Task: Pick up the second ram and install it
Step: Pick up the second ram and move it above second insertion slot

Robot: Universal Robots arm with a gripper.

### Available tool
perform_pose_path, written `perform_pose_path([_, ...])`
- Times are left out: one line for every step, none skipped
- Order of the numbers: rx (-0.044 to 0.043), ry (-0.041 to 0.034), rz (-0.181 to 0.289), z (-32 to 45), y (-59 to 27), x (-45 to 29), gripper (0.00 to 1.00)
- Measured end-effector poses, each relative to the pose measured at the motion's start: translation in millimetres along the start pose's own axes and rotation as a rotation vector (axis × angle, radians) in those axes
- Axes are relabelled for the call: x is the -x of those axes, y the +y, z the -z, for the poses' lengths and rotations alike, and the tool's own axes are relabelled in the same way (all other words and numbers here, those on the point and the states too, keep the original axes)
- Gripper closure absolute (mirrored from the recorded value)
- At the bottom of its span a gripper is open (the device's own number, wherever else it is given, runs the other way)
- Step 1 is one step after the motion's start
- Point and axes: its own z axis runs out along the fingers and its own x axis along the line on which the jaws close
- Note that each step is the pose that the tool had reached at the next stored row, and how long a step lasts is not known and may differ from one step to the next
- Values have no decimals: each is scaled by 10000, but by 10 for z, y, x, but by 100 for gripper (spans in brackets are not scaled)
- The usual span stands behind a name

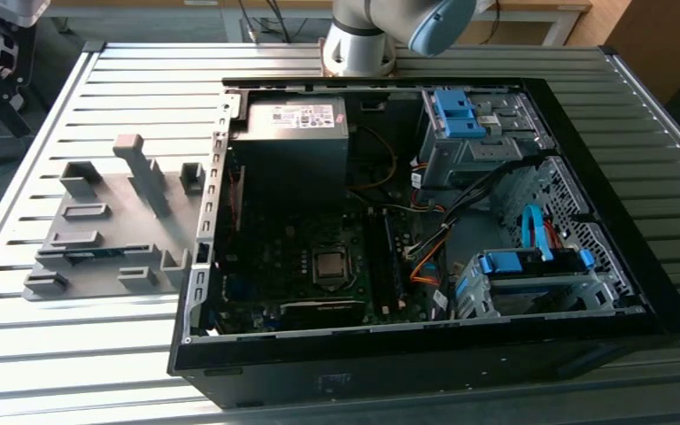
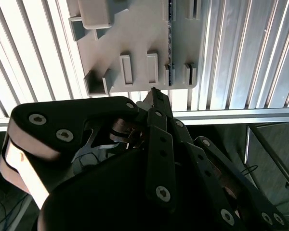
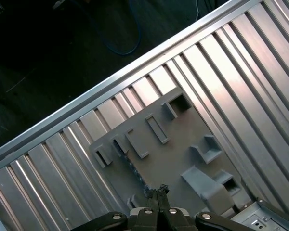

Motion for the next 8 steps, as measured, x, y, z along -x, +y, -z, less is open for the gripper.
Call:
perform_pose_path([0,1,28,0,0,0,89])
perform_pose_path([0,2,56,0,0,0,89])
perform_pose_path([1,3,86,0,0,0,89])
perform_pose_path([1,5,116,0,0,0,89])
perform_pose_path([1,6,146,0,0,0,89])
perform_pose_path([2,8,178,0,0,0,89])
perform_pose_path([2,9,208,0,0,0,89])
perform_pose_path([2,11,239,0,0,0,89])
